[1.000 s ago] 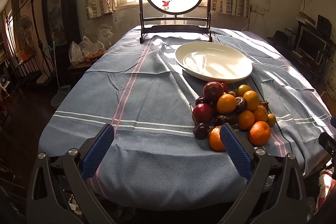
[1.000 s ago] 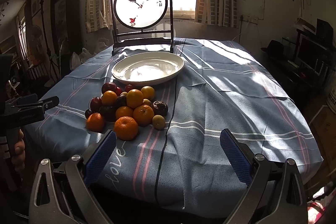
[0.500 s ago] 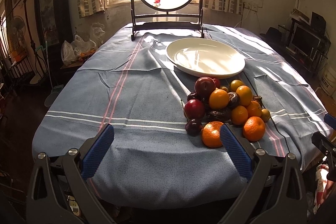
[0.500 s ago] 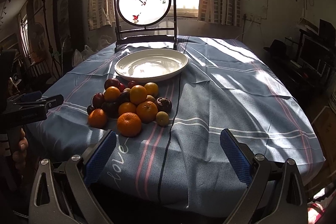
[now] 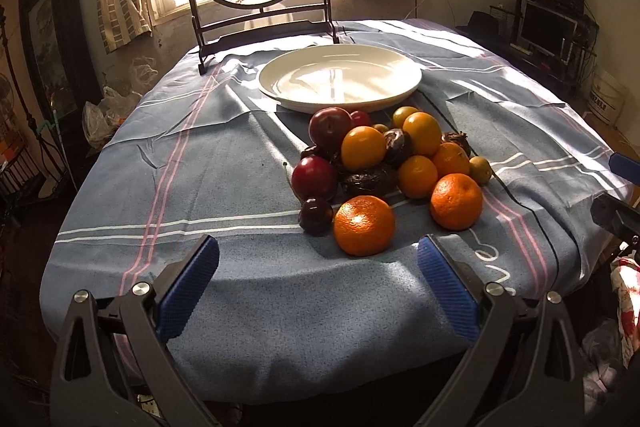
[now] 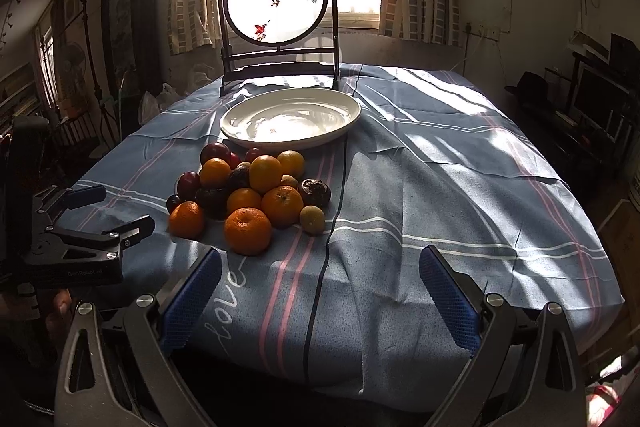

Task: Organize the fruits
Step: 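Grasp an orange with the left tool while the right tool grasps another orange, then carry both oranges onto the white plate and open both tools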

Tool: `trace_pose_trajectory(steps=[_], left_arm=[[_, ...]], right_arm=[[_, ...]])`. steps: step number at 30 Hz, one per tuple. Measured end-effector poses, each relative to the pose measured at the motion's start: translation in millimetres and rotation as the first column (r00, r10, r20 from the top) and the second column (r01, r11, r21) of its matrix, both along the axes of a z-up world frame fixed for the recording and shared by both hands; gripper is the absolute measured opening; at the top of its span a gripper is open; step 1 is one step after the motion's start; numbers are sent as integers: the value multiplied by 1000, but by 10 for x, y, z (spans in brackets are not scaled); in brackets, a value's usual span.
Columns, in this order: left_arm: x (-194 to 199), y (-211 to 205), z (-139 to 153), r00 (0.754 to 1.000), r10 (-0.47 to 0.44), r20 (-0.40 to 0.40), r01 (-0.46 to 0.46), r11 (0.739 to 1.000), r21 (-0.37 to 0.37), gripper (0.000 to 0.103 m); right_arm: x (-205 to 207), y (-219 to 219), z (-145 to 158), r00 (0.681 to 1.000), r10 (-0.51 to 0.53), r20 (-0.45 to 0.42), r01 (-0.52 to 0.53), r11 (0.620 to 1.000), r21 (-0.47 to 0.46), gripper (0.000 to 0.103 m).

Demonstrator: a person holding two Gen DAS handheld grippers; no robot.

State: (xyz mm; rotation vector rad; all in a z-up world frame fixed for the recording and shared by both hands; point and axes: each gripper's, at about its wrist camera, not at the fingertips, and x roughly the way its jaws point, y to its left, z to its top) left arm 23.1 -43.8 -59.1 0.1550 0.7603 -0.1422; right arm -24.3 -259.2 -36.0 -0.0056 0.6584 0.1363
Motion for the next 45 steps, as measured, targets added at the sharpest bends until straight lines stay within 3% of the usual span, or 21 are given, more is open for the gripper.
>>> trace_pose_trajectory(steps=[3, 5, 11, 14, 19, 25, 31, 34, 37, 38, 45], left_arm=[[91, -75, -112, 998, -41, -49, 39, 998, -43, 62], [158, -121, -198, 994, -67, -84, 61, 996, -72, 57], [283, -213, -314, 992, -76, -104, 67, 994, -87, 56], [346, -193, -338, 992, -61, -110, 50, 993, -104, 42], [328, -91, -317, 991, -76, -106, 57, 984, -169, 40], [169, -14, -109, 999, -48, -6, 47, 993, -109, 40], [94, 93, 22, 999, -29, 30, 32, 996, -80, 40], [91, 144, 0, 999, -24, 23, 26, 996, -84, 40], [98, 181, -37, 1000, -20, 18, 22, 996, -85, 40], [99, 193, -48, 1000, -19, 18, 20, 996, -86, 40], [133, 295, -68, 1000, -15, 17, 17, 992, -122, 40]], right_arm=[[-1, 0, -32, 1000, 5, -7, -5, 1000, -1, 99], [4, -14, -41, 1000, 2, -8, -2, 1000, 1, 99], [53, -84, -101, 1000, -4, -26, 4, 1000, 21, 99], [83, -108, -142, 999, -1, -41, 3, 1000, 31, 99], [154, -103, -185, 998, 8, -55, -6, 999, 33, 99], [308, 243, -282, 990, 132, -47, -133, 991, -9, 99], [622, 577, -390, 986, 160, -48, -161, 987, -16, 99], [751, 704, -465, 984, 165, -72, -167, 985, -30, 86], [832, 768, -575, 974, 179, -136, -183, 983, -23, 60], [832, 760, -601, 973, 179, -147, -183, 983, -18, 46], [677, 600, -388, 979, 194, -65, -191, 980, 48, 45]])
